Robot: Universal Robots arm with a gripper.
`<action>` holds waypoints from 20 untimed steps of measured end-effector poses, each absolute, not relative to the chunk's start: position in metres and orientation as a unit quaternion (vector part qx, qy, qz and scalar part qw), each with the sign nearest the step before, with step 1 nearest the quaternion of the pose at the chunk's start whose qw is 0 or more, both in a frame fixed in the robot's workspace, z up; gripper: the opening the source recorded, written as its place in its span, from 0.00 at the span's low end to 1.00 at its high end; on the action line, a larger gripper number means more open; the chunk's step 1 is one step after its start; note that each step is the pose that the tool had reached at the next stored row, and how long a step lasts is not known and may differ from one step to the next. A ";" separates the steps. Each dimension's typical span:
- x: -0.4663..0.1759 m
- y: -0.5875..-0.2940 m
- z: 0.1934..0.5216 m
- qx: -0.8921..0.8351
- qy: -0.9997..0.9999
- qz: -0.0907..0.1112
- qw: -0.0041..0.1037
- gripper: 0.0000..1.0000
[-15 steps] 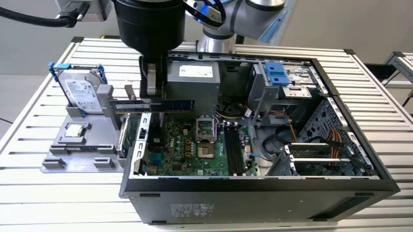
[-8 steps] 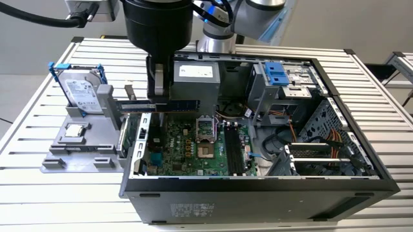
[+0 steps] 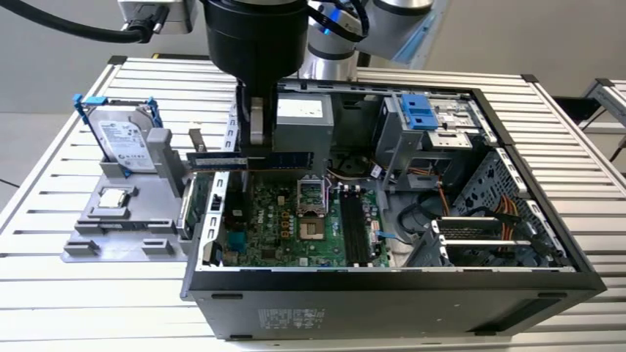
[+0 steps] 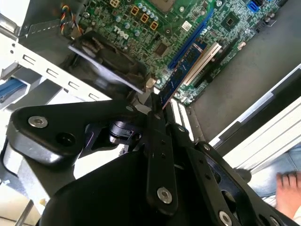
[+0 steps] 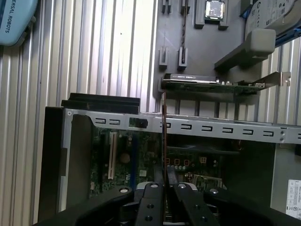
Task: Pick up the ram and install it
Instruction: 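Pick up the ram and move it above insertion slot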
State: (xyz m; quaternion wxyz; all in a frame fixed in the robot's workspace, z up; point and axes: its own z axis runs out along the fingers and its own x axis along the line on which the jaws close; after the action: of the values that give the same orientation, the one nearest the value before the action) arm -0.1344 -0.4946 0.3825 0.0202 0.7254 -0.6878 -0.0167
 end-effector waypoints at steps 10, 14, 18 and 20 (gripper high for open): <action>-0.122 -0.495 0.382 0.725 -0.688 -0.017 0.020 0.00; -0.118 -0.495 0.382 0.724 -0.689 -0.017 0.020 0.00; -0.114 -0.495 0.382 0.723 -0.691 -0.017 0.020 0.00; -0.111 -0.495 0.382 0.722 -0.691 -0.017 0.020 0.00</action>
State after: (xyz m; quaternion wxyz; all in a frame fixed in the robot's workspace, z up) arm -0.1114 -0.4946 0.3825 0.0204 0.7220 -0.6914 -0.0170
